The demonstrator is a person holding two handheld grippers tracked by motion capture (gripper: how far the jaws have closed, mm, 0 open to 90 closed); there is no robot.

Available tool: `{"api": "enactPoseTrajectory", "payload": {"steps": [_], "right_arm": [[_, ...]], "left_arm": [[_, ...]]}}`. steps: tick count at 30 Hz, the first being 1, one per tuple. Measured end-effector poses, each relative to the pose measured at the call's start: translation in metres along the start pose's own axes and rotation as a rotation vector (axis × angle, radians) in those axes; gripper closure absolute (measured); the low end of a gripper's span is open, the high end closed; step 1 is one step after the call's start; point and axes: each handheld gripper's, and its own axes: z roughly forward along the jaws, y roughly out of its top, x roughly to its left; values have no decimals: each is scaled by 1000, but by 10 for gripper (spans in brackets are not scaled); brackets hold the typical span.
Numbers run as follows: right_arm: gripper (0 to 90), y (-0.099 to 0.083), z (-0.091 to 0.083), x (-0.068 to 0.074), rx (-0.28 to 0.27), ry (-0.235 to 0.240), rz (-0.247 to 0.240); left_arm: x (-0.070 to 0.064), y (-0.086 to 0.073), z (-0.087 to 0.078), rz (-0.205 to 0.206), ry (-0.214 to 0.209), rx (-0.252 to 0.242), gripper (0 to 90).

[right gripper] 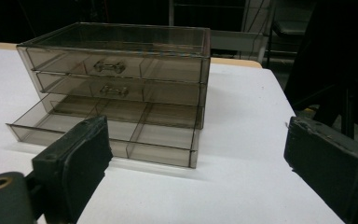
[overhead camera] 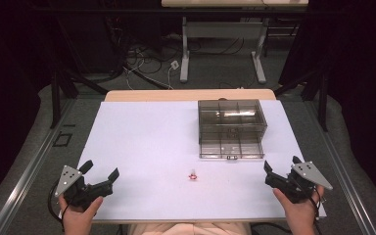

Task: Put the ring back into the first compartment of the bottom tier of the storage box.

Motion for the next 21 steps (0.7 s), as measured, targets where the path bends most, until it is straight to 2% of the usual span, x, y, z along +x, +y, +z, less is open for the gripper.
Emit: {"api": "enactPoseTrajectory", "payload": {"steps": [3, 5, 7, 8, 12, 19, 21], "right_arm": [[88, 0, 0, 2, 0, 6, -8], [119, 0, 1, 4, 2, 17, -12], [139, 0, 1, 5, 2, 22, -8], [148, 1, 0, 6, 14, 32, -7], [150, 1, 0, 7, 11, 31, -5], [156, 3, 3, 15, -8, 61, -11], [156, 3, 4, 17, 1, 69, -15]], "left_arm": [[0, 0, 0, 0, 0, 5, 1], [1, -1, 1, 11, -5, 34, 1], [0, -1, 1, 11, -7, 33, 1], [0, -1, 0, 13, -24, 36, 1], [-2, -1, -2, 9, -47, 29, 1], [-4, -1, -4, 16, -52, 17, 1], [-4, -2, -4, 14, -52, 16, 1]]}}
